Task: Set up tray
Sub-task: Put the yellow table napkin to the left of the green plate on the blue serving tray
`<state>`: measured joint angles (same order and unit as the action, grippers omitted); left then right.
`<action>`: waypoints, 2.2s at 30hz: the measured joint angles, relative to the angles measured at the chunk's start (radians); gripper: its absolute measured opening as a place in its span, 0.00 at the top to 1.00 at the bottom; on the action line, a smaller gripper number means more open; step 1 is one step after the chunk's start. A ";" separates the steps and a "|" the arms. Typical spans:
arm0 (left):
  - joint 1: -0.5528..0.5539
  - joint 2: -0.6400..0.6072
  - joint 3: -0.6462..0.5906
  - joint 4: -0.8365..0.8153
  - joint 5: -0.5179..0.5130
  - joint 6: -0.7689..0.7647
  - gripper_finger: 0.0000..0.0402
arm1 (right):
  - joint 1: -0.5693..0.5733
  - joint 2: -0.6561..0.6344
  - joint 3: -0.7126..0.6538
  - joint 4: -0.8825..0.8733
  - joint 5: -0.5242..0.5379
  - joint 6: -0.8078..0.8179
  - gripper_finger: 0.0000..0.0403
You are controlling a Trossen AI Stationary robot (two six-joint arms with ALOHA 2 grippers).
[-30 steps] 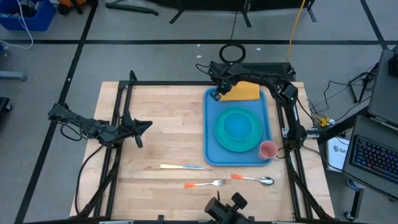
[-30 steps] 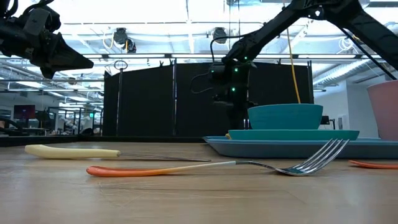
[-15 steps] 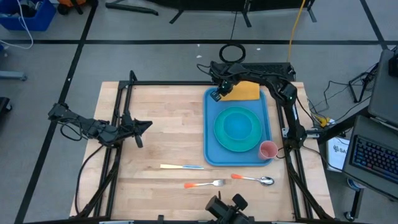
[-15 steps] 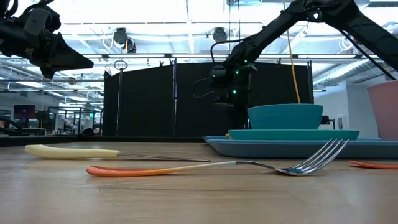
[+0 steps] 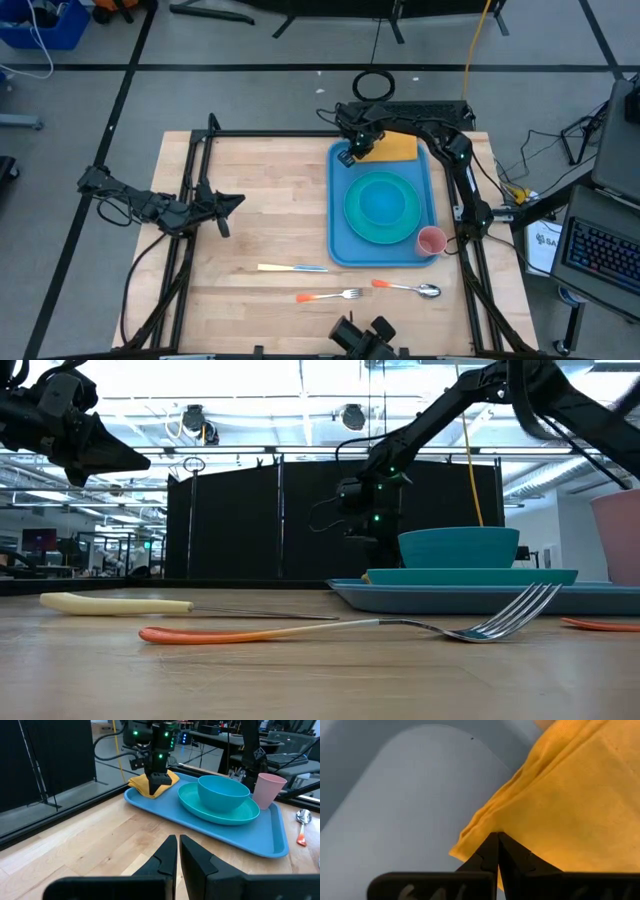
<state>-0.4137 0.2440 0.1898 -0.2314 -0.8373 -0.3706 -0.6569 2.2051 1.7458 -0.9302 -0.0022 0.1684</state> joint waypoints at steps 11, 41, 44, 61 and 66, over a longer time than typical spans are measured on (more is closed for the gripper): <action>0.000 0.000 0.000 0.000 0.000 0.000 0.94 | 0.013 -0.002 -0.002 -0.052 -0.133 0.004 1.00; 0.000 0.000 0.000 0.000 0.000 0.000 0.94 | 0.034 -0.136 -0.003 -0.049 0.071 -0.023 1.00; 0.000 0.000 0.000 0.000 0.000 0.000 0.94 | 0.021 -0.151 -0.003 -0.081 0.105 -0.021 1.00; 0.000 0.000 0.000 0.000 0.001 0.000 0.94 | -0.044 -0.148 -0.086 -0.149 0.248 0.075 1.00; 0.000 0.000 0.000 0.000 0.001 0.000 0.94 | -0.045 -0.148 -0.095 -0.198 0.306 0.108 1.00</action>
<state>-0.4137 0.2443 0.1898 -0.2310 -0.8368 -0.3707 -0.7020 2.0571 1.6512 -1.1283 0.3039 0.2769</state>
